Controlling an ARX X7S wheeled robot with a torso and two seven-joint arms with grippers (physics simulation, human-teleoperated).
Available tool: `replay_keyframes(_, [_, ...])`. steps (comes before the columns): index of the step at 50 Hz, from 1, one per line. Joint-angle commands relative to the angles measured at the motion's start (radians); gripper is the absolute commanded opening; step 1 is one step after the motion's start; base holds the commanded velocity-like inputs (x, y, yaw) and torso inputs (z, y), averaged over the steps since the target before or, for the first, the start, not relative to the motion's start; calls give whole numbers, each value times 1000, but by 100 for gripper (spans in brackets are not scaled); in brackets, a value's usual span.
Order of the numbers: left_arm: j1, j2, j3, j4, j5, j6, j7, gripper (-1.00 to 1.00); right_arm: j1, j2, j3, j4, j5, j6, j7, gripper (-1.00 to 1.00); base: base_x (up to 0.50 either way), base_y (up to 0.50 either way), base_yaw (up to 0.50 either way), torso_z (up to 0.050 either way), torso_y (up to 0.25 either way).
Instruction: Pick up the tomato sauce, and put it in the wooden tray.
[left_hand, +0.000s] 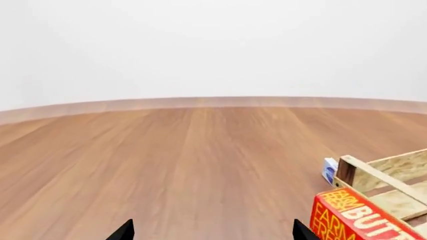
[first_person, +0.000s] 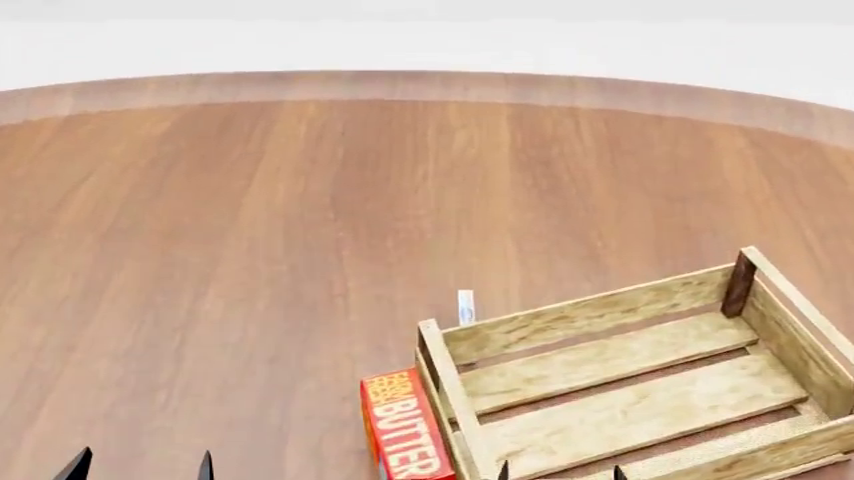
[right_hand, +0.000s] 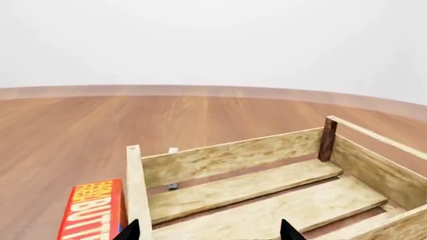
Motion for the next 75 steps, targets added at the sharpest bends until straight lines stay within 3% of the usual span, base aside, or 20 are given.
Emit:
replay_keyframes(1, [0, -7, 9, -1, -6, 3, -8, 100, 4, 6, -9, 6, 6, -4, 8, 100, 500, 0, 0, 0, 0])
replay_keyframes(8, [-4, -11, 13, -9, -11, 8, -10, 100, 4, 8, -9, 1, 20, -9, 11, 100, 500, 0, 0, 0, 0])
replay_keyframes(31, [-6, -22, 28, -14, -20, 15, -25, 100, -3, 17, -24, 7, 24, -43, 31, 100, 0, 0, 0, 0, 0])
replay_keyframes(44, [-4, -28, 32, -14, -26, 17, -35, 100, -155, 71, -75, -275, -22, 11, 68, 100, 0, 0, 0, 0, 0])
replay_keyframes(46, [-4, -30, 32, -16, -28, 20, -35, 100, -201, 83, -83, -314, -40, -12, 79, 100, 0, 0, 0, 0, 0])
replay_keyframes(47, [-9, -29, 35, -22, -25, 22, -36, 100, -351, 143, -126, -464, -170, -162, 131, 100, 0, 0, 0, 0, 0])
replay_keyframes(48, [-9, -29, 36, -24, -26, 24, -36, 100, -501, 147, -129, -467, -178, -291, 135, 100, 0, 0, 0, 0, 0])
replay_keyframes(49, [-9, -30, 36, -24, -26, 24, -37, 100, -557, 148, -130, -467, -179, -295, 136, 100, 0, 0, 0, 0, 0])
replay_keyframes(62, [-9, -36, 43, -26, -32, 28, -43, 100, -645, 176, -129, -453, -202, -411, 171, 100, 0, 0, 0, 0, 0])
replay_keyframes(75, [-11, -41, 49, -25, -37, 26, -52, 100, -747, 182, -106, -347, -195, -641, 262, 100, 0, 0, 0, 0, 0])
